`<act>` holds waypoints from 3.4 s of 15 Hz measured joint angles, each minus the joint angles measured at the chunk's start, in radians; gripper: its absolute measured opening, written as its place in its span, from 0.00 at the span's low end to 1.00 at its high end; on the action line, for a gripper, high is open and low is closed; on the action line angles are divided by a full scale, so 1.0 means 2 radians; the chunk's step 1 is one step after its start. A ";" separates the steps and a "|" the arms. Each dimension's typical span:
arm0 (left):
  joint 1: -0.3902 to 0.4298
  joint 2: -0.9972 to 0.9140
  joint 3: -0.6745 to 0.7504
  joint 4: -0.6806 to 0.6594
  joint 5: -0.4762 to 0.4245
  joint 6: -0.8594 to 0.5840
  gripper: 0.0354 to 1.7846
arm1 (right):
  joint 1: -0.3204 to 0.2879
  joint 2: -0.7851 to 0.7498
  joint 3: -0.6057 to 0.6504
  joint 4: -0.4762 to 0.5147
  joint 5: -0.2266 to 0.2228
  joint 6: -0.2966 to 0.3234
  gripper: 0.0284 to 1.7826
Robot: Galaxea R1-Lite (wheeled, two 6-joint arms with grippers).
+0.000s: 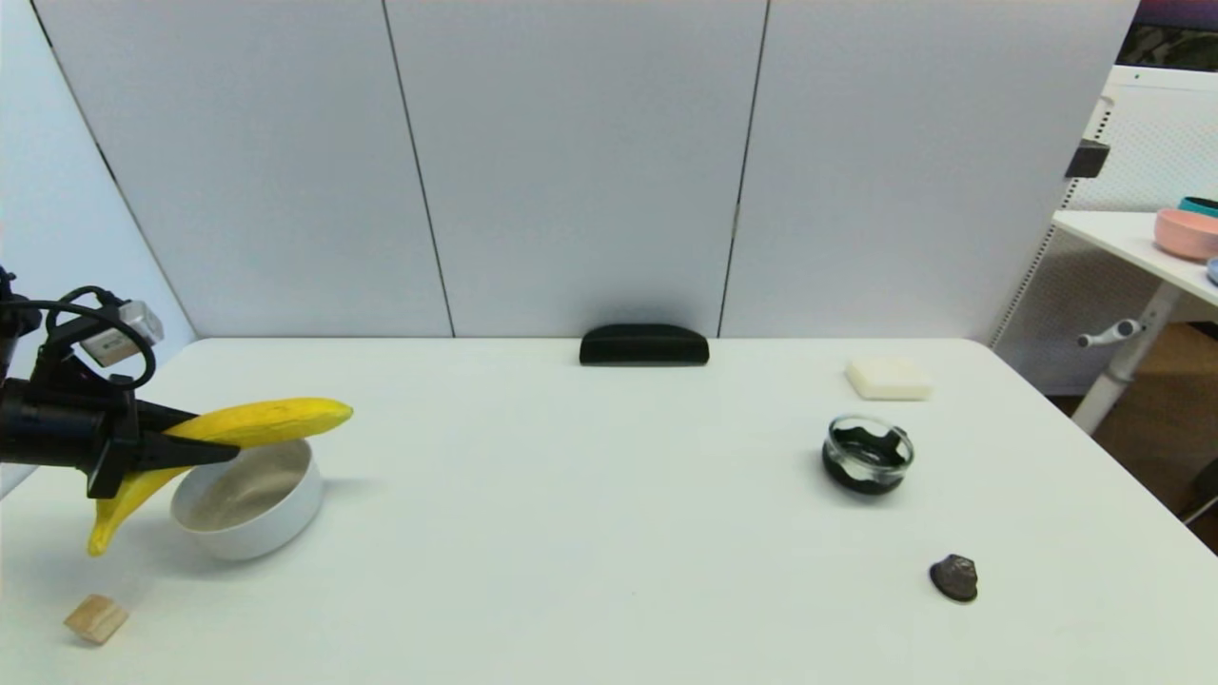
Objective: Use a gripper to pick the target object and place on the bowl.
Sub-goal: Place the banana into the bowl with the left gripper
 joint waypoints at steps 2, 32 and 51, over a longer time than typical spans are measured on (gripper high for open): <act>0.008 -0.008 -0.002 0.002 0.002 0.001 0.33 | 0.000 0.000 0.000 0.000 0.000 0.000 0.96; -0.003 0.002 -0.016 0.050 -0.012 0.009 0.33 | 0.000 0.000 0.000 0.000 0.000 0.000 0.96; -0.016 0.039 -0.022 0.051 -0.015 0.012 0.33 | 0.000 0.000 0.000 0.000 0.000 0.000 0.96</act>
